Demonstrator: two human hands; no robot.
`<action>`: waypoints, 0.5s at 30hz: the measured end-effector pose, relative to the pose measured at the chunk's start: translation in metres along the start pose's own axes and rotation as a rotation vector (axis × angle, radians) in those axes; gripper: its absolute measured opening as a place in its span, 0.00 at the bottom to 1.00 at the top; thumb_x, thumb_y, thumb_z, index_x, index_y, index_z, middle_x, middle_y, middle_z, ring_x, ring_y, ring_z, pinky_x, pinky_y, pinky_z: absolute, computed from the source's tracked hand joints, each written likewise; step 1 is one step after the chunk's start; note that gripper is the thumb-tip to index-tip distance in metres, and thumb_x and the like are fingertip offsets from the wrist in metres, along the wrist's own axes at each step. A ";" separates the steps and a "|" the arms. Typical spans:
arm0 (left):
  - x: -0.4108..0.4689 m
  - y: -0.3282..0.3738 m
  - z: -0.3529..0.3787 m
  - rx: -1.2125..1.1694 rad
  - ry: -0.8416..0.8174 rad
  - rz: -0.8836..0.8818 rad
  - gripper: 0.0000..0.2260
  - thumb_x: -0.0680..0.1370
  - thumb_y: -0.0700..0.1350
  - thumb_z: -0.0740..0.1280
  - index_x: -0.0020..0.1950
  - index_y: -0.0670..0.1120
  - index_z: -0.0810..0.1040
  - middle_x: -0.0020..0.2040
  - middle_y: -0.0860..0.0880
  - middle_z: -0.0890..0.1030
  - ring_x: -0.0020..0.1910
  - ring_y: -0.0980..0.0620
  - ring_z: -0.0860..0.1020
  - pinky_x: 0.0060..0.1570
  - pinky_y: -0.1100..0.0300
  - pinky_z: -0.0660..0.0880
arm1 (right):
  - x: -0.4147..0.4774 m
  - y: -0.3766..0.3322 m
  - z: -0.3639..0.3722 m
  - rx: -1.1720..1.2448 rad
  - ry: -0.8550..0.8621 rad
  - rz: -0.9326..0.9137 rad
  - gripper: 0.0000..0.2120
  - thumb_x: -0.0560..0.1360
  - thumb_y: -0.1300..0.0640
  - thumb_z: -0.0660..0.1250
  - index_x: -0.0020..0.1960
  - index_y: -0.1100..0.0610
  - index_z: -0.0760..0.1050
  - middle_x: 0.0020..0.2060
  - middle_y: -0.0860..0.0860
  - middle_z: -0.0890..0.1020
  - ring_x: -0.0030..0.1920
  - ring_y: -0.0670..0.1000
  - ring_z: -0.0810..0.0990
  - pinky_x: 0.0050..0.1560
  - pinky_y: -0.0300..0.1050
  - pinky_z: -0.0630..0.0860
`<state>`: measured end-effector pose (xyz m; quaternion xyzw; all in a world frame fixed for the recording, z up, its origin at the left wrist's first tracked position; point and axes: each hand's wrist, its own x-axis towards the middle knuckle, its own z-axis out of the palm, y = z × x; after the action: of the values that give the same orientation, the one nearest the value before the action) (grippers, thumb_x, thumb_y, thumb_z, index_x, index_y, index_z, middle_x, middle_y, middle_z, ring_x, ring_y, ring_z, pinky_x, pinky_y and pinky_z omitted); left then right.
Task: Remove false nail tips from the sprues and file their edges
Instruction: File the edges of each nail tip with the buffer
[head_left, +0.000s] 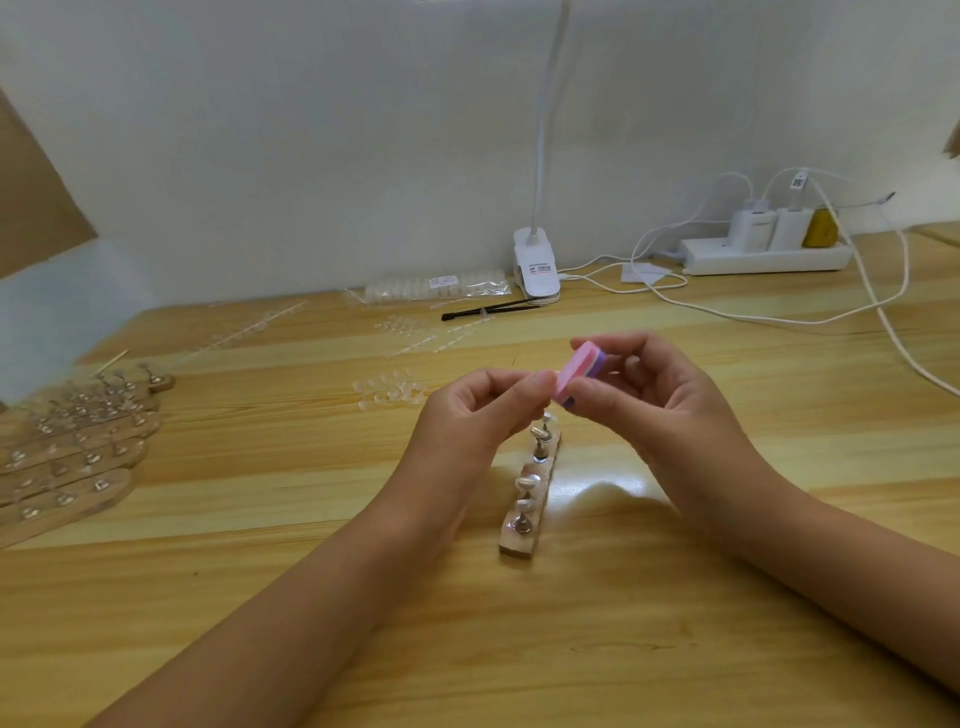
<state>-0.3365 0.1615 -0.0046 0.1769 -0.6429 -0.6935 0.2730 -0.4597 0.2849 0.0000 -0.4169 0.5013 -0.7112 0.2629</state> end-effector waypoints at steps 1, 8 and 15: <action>0.000 -0.001 -0.001 0.006 -0.004 0.002 0.17 0.68 0.56 0.75 0.50 0.45 0.84 0.45 0.50 0.85 0.48 0.57 0.83 0.53 0.64 0.77 | 0.000 0.000 0.000 -0.008 -0.033 0.017 0.19 0.67 0.55 0.74 0.57 0.55 0.78 0.47 0.52 0.85 0.50 0.51 0.85 0.50 0.39 0.79; -0.001 -0.003 -0.001 0.086 0.006 0.018 0.19 0.68 0.57 0.72 0.53 0.47 0.85 0.46 0.52 0.86 0.47 0.60 0.82 0.49 0.66 0.76 | 0.001 -0.004 -0.003 -0.054 -0.084 0.024 0.20 0.72 0.57 0.69 0.65 0.53 0.77 0.51 0.53 0.85 0.55 0.50 0.83 0.54 0.37 0.78; -0.003 -0.002 -0.002 0.172 0.012 0.085 0.18 0.71 0.58 0.70 0.55 0.49 0.84 0.50 0.51 0.86 0.52 0.57 0.83 0.52 0.68 0.77 | 0.000 -0.001 -0.004 -0.094 -0.116 0.048 0.20 0.72 0.56 0.69 0.63 0.54 0.78 0.50 0.53 0.85 0.53 0.51 0.84 0.54 0.40 0.79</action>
<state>-0.3336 0.1621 -0.0073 0.1764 -0.7054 -0.6223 0.2901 -0.4634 0.2874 0.0008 -0.4570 0.5281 -0.6550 0.2885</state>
